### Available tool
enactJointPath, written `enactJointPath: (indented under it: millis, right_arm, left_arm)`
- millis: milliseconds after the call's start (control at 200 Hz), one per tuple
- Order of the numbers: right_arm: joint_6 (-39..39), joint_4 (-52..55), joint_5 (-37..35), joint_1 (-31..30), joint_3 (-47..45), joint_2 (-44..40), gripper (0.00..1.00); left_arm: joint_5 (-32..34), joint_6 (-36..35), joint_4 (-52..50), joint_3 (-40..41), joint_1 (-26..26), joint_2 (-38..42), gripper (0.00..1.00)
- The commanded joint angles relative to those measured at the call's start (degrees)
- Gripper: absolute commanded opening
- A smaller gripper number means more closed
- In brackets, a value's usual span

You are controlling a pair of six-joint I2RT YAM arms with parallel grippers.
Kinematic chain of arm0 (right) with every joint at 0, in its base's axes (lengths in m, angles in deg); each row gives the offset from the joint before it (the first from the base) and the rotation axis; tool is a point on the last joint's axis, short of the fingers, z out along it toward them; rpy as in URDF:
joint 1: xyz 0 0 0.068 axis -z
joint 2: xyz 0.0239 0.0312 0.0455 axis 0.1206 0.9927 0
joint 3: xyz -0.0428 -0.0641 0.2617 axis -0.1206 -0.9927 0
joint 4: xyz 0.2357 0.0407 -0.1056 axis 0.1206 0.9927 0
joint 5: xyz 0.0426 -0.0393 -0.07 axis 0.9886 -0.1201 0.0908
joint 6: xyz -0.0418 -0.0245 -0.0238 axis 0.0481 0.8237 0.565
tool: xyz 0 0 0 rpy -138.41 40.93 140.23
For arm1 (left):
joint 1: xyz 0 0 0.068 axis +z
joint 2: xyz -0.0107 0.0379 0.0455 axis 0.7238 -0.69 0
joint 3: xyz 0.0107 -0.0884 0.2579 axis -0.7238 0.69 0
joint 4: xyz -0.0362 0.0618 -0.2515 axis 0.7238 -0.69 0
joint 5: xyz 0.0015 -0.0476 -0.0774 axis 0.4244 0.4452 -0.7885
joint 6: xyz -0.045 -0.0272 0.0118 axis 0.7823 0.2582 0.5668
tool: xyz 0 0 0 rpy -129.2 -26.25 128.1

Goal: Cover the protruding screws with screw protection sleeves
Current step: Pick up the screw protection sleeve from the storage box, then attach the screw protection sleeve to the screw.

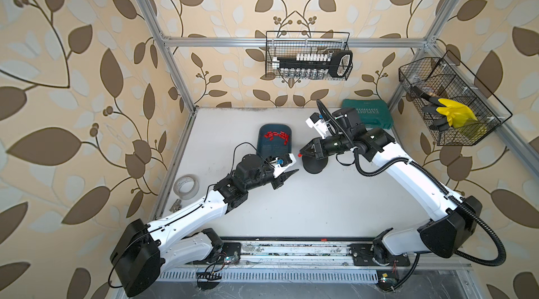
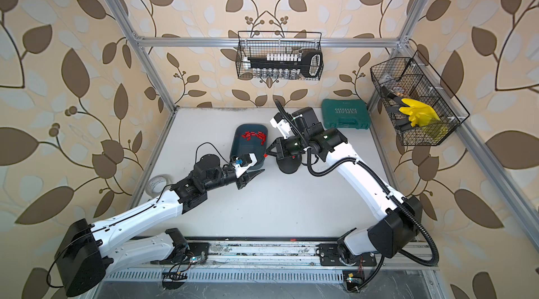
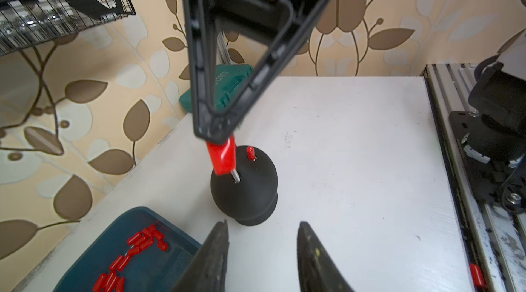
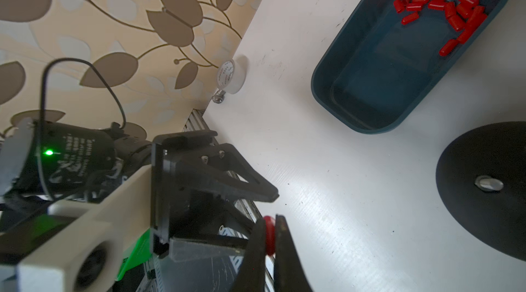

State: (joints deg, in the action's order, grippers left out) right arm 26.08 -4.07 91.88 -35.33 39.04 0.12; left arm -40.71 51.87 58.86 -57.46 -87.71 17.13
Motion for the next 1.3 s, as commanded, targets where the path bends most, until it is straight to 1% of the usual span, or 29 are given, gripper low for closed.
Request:
enactJointPath:
  millis: [0,65,135,260,350,390,560,620,710,750,800,890,995,1120,1259,1294]
  right_arm:
    - [-1.7,-0.7,9.1,2.8,-0.7,-1.6,0.09]
    - [-3.2,-3.0,14.2,5.4,-3.1,-2.0,0.09]
    - [-6.4,-8.4,21.3,8.0,-6.1,-2.5,0.09]
    - [-8.5,-11.9,26.1,10.7,-8.6,-2.3,0.09]
    - [-10.7,-14.7,28.3,11.7,-10.0,-2.3,0.09]
    - [-11.5,-15.6,28.0,12.0,-10.6,-2.5,0.09]
    - [-9.9,-14.6,26.5,13.4,-10.7,-0.1,0.1]
    - [-7.7,-12.1,23.6,13.6,-9.4,1.5,0.1]
    - [-2.0,-4.1,14.2,13.7,-4.8,4.3,0.1]
    - [-1.3,-3.1,11.3,13.8,-3.7,5.4,0.1]
    - [0.1,-1.0,7.4,13.9,-1.6,7.3,0.1]
    - [2.0,3.1,-1.2,13.8,2.9,10.7,0.1]
    - [2.7,4.7,-8.5,13.6,6.7,13.6,0.1]
    - [4.1,7.0,-16.3,12.5,11.3,17.4,0.1]
    - [5.9,8.9,-22.4,11.1,15.3,21.5,0.1]
    - [6.3,9.4,-22.8,10.9,16.2,22.7,0.1]
  left_arm:
    - [4.0,1.6,2.3,2.6,-0.7,3.0,0.41]
    - [5.5,2.7,3.5,5.2,-0.7,4.6,0.41]
    - [6.9,3.3,3.8,7.4,-0.7,6.1,0.42]
    - [8.6,3.1,2.5,9.1,-0.7,7.5,0.42]
    - [10.1,3.0,3.5,10.6,-0.7,8.1,0.42]
    - [10.7,2.7,4.1,11.4,-0.7,8.2,0.42]
    - [13.9,1.6,6.4,14.4,-0.7,8.4,0.42]
    - [14.9,1.8,8.3,15.5,-0.7,8.2,0.43]
    - [17.3,2.4,11.1,16.7,-0.7,7.3,0.46]
    - [18.2,3.0,12.8,17.3,-0.7,6.6,0.46]
    - [17.6,3.1,14.6,17.7,-0.7,5.7,0.47]
    - [17.9,3.6,13.1,16.1,-0.7,4.4,0.47]
    - [18.2,4.0,14.1,16.1,-0.7,3.6,0.47]
    - [18.9,4.9,14.6,16.3,-0.7,3.6,0.47]
    - [18.8,5.1,13.8,15.8,-0.7,3.8,0.48]
    - [18.8,5.2,13.9,15.9,-0.7,3.9,0.47]
